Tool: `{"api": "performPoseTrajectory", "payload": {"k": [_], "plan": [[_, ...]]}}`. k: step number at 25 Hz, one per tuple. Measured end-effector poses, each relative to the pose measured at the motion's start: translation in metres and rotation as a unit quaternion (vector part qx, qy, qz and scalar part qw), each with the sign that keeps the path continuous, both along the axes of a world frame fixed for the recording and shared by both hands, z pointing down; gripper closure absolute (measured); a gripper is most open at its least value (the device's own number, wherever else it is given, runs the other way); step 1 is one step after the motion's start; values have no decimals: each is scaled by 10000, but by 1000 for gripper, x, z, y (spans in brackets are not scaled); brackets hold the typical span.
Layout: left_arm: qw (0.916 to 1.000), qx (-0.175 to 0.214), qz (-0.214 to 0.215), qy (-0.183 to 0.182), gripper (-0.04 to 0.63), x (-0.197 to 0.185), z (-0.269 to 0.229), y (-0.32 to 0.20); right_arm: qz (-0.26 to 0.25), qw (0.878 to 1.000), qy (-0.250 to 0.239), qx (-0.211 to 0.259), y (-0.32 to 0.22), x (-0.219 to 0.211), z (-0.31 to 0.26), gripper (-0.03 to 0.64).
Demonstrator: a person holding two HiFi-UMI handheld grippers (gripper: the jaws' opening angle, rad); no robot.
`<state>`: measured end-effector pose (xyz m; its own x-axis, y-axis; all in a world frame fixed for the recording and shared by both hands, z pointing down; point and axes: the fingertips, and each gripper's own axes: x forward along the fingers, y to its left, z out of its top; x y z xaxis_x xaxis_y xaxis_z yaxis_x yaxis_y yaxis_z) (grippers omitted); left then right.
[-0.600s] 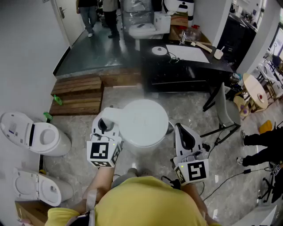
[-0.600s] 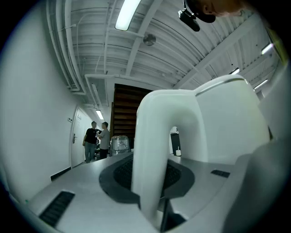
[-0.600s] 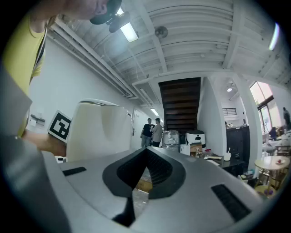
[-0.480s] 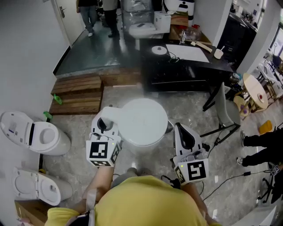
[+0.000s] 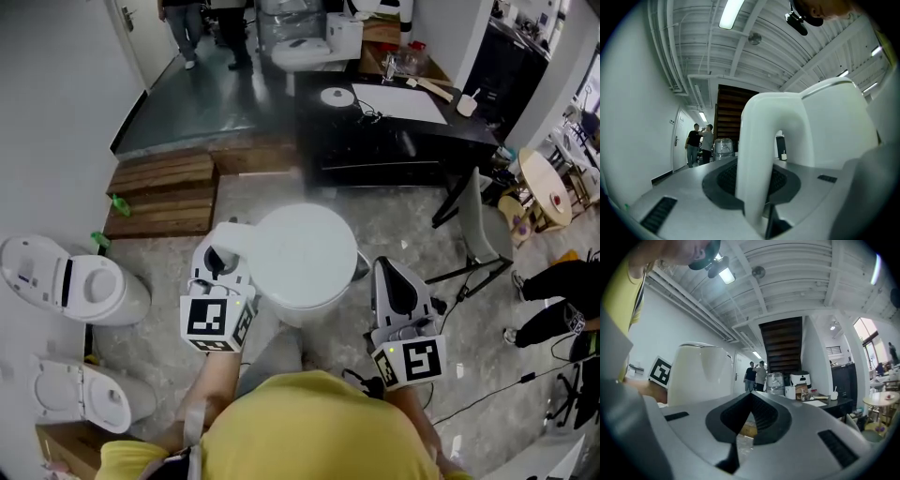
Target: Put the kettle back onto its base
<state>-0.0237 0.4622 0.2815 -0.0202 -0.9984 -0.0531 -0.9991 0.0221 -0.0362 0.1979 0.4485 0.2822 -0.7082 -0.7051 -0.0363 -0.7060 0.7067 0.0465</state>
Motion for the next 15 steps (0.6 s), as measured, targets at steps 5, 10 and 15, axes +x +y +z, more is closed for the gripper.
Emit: {"api": "performPoseTrajectory", "payload": {"k": [5,10,15], "plan": [[9999,-23,97,59,506,-7,9,-32,111,9999,37,-63,-27,-5,9,601],[9998,-2,191,79,506,-22,9,-78,156,9998,88,-32,-68,-23,6,601],[9994,74,333,24,505,-46,0,-131,261,9996,134,14,-117,-50,-2,601]]}}
